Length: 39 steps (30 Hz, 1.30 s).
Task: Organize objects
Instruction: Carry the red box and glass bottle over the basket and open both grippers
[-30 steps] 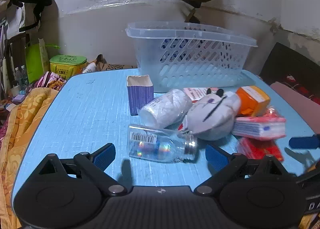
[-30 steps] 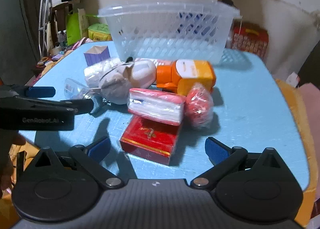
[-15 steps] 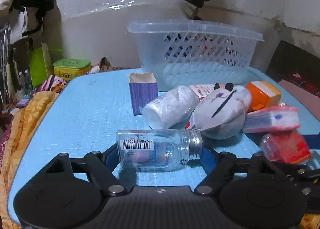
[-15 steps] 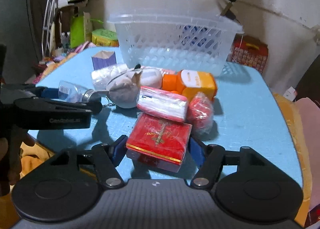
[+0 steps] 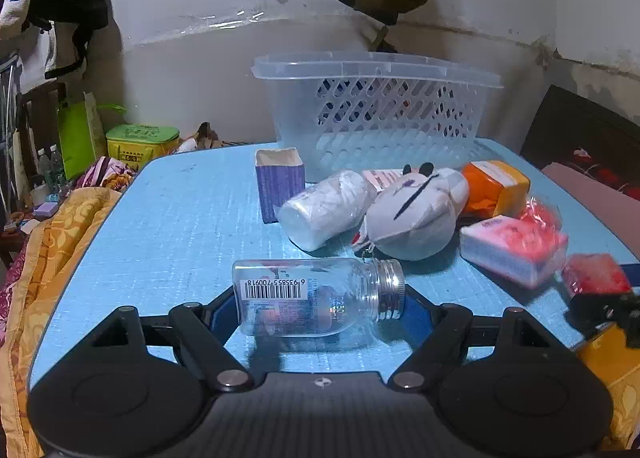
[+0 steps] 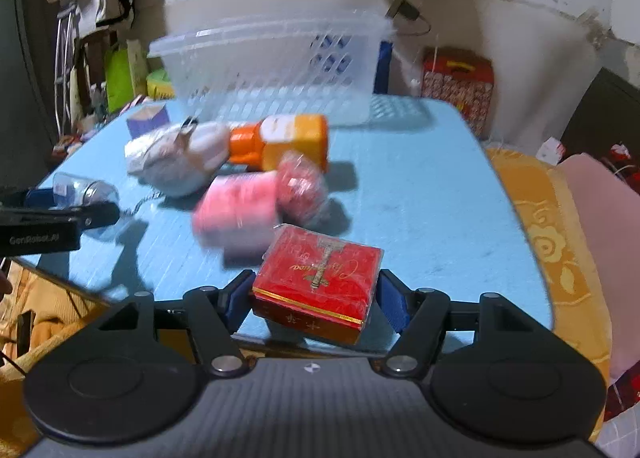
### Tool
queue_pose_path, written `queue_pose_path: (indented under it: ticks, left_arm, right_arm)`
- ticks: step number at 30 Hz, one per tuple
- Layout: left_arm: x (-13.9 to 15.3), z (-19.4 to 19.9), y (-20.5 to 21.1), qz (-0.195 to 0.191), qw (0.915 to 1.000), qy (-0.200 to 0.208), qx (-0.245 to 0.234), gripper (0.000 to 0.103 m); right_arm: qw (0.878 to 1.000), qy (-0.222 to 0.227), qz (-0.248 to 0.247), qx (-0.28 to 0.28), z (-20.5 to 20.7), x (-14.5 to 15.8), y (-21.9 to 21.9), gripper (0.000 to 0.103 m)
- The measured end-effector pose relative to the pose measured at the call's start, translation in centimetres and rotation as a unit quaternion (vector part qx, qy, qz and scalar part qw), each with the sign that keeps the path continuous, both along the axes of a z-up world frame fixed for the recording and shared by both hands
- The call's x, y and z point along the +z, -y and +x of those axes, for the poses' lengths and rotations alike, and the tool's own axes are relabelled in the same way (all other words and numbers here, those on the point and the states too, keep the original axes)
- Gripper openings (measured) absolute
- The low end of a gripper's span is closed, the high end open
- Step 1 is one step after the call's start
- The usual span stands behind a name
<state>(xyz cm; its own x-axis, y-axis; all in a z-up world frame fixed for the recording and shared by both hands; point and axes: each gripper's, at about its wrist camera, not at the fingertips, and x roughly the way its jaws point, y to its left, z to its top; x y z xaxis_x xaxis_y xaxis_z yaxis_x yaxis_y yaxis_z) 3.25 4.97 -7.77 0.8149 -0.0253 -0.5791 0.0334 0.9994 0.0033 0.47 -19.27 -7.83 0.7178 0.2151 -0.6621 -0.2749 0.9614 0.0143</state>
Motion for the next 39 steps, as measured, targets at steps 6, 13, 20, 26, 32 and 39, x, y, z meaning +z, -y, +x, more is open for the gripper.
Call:
queue_pose_path:
  ticks: [6, 13, 20, 26, 32, 39]
  left_arm:
    - [0.2, -0.4, -0.5, -0.002, 0.9999, 0.012, -0.003, 0.083]
    - [2.2, -1.3, -1.0, -0.027, 0.9971, 0.068, -0.023, 0.083]
    - [4.4, -0.8, -0.5, -0.042, 0.9922, 0.110, -0.041, 0.083]
    - [8.8, 1.2, -0.3, -0.063, 0.9852, 0.154, -0.040, 0.083]
    - [13.7, 5.5, -0.2, -0.072, 0.9793, 0.188, -0.021, 0.083]
    - [13.3, 14.0, 0.4, -0.064, 0.9867, 0.149, -0.005, 0.083]
  right_arm:
    - [1.000, 0.017, 0.024, -0.009, -0.3, 0.7, 1.9, 0.068]
    - [0.996, 0.070, 0.056, 0.004, 0.1, 3.1, 2.9, 0.068]
    - [0.992, 0.095, 0.074, 0.037, 1.7, 5.3, 1.2, 0.068]
    - [0.983, 0.152, 0.093, 0.040, 4.3, 9.6, 0.6, 0.068]
    - [0.974, 0.216, 0.063, 0.039, 8.6, 12.8, -1.6, 0.068]
    - [0.976, 0.208, 0.058, 0.029, 16.8, 10.7, -2.9, 0.068]
